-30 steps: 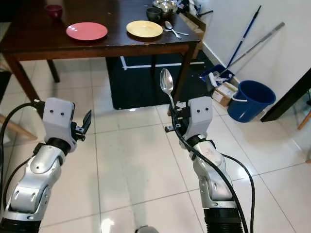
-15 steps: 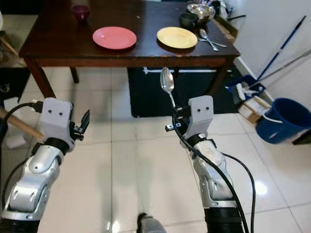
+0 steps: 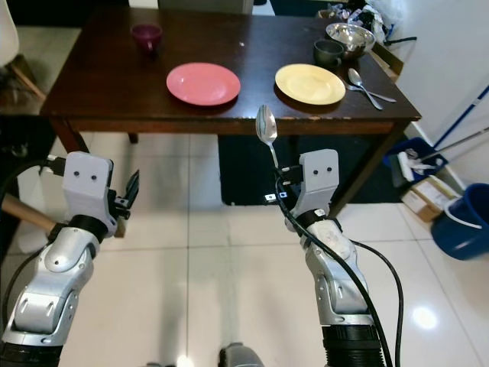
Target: Setting the table
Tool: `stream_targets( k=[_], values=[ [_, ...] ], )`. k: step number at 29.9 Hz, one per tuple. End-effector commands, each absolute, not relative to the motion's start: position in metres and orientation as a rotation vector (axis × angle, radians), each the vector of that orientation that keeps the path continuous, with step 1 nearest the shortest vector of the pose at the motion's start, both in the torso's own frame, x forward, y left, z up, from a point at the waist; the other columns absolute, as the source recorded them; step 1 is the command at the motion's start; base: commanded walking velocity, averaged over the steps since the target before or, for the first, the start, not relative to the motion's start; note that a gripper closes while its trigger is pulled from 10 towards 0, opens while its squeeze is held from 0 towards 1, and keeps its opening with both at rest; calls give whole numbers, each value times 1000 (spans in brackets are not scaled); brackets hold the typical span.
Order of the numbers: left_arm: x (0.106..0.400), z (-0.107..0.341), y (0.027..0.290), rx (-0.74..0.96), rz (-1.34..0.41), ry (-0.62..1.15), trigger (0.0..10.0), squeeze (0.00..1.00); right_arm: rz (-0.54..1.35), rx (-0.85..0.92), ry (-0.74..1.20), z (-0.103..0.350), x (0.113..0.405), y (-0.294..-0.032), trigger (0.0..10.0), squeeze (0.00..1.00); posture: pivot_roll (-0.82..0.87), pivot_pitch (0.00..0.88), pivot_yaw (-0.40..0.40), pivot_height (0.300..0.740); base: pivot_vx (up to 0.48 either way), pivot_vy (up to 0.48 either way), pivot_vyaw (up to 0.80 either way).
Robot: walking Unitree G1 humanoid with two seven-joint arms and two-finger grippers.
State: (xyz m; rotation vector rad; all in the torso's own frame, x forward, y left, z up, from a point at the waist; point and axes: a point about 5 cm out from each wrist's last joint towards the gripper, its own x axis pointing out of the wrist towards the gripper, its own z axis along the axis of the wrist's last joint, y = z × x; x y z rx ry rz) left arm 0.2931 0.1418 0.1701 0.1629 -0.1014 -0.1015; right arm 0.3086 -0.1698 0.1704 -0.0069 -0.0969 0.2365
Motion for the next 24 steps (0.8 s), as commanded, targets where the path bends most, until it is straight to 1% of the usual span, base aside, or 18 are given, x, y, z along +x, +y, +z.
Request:
stream_targets(
  k=[1, 8, 16, 19, 24],
  values=[
    [293, 167, 138, 170, -120, -86, 10000, 0, 212, 5, -94, 170, 308, -175, 10000, 0, -129, 53, 20, 740, 446, 0, -400],
    [293, 166, 138, 171, -123, -84, 10000, 0, 206, 3, -93, 170, 308, -175, 10000, 0, -130, 53, 22, 740, 441, 0, -584],
    [292, 166, 138, 171, -122, -83, 10000, 0, 219, -12, -94, 170, 308, -174, 10000, 0, -129, 54, 22, 740, 439, 0, 0],
    [293, 166, 139, 173, -105, -85, 10000, 0, 271, 1, -106, 172, 307, -169, 10000, 0, -128, 49, 19, 740, 435, 0, 0],
    [293, 166, 141, 175, -95, -88, 10000, 0, 304, -11, -103, 171, 306, -164, 10000, 0, -126, 47, 17, 740, 434, 0, 91]
  ],
)
